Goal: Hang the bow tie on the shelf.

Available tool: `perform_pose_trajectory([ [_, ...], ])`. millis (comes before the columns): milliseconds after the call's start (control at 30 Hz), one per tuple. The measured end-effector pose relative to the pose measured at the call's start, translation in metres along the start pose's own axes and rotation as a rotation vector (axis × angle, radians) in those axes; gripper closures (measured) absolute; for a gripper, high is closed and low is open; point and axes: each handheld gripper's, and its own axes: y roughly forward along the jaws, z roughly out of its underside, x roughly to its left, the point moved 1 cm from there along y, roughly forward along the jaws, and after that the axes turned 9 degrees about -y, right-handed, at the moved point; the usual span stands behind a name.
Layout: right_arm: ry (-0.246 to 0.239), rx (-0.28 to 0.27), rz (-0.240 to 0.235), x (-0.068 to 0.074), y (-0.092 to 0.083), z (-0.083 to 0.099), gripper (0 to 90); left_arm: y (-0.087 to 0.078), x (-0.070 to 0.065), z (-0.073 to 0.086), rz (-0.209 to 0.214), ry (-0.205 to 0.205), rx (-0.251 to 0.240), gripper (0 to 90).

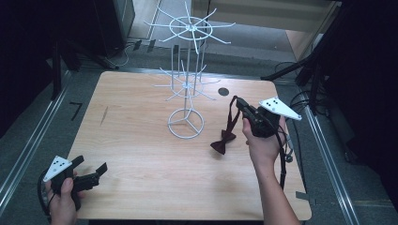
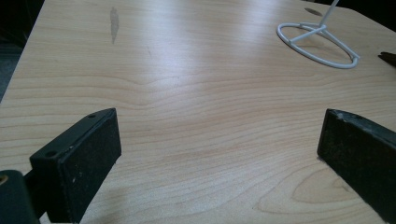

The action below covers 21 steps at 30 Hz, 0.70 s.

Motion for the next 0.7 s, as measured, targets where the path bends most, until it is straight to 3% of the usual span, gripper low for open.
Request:
perform_pose_trajectory([
  [700, -0.040, -0.005, -0.045, 0.017, 0.009, -0.008, 90.0, 0.000, 0.000, 0.000, 0.001, -0.001, 0.001, 0.2],
])
